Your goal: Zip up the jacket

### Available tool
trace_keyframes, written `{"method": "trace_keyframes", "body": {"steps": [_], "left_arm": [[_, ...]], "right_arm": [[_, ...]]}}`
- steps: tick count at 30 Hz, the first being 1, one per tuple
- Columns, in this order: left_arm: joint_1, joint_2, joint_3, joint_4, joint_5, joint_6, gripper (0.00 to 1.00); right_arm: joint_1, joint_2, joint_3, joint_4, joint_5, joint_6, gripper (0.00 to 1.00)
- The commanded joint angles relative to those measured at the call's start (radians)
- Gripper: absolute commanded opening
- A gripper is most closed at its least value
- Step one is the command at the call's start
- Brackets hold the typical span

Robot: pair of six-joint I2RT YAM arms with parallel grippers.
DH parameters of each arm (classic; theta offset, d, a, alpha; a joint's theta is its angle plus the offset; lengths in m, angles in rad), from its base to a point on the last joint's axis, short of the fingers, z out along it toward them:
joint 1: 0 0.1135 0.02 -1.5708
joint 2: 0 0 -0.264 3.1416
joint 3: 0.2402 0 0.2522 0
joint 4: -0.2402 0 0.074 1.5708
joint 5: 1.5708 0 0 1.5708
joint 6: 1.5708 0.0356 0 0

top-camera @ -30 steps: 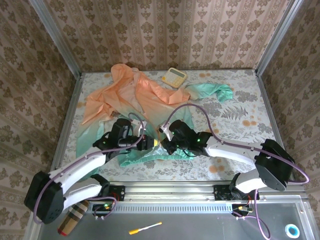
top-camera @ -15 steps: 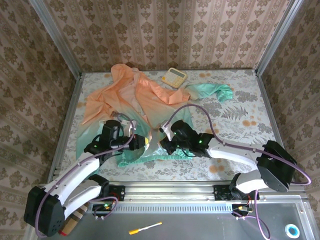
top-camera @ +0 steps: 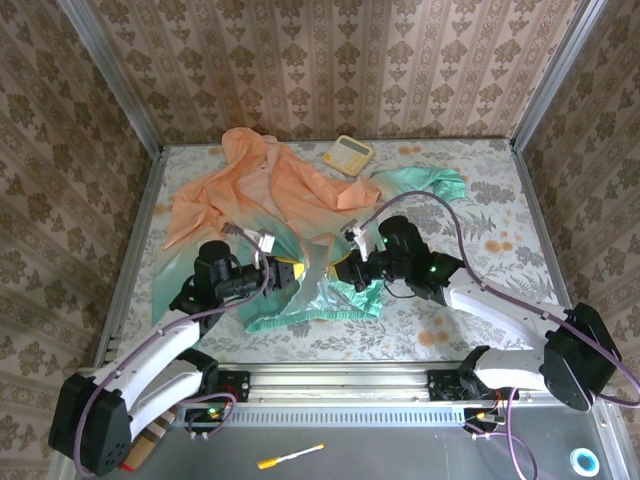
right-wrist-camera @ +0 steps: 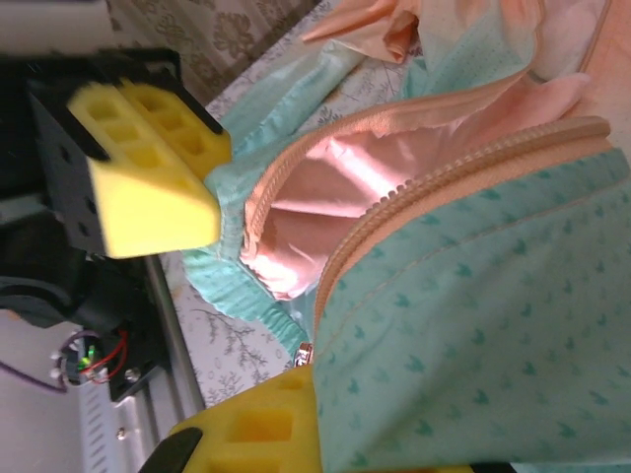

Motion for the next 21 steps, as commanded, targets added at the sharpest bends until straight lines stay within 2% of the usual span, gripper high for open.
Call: {"method": "trace_keyframes", "body": {"steps": [1, 7, 11, 17, 21], "left_arm": [[-0.012, -0.005, -0.084, 0.305, 0.051, 0.04, 0.0], [-0.053, 0.001, -0.081, 0.315, 0.063, 0.105, 0.0], [-0.075, 0.014, -0.1, 0.371, 0.057, 0.153, 0.0], [-0.075, 0.052, -0.108, 0.502, 0.081, 0.11, 0.0], [-0.076, 0.072, -0.11, 0.508, 0.097, 0.114, 0.0]], "right_arm": [[-0.039, -0.024, 0.041, -0.055, -0.189, -0.024, 0.0], [-0.062, 0.031, 0.101, -0.174, -0.29, -0.17, 0.0], [-0.078, 0.064, 0.111, -0.154, -0.347, -0.223, 0.0], [-0.091, 0.081, 0.107, -0.121, -0.361, -0.315, 0.0], [-0.105, 0.095, 0.106, -0.112, -0.365, -0.349, 0.0]]}}
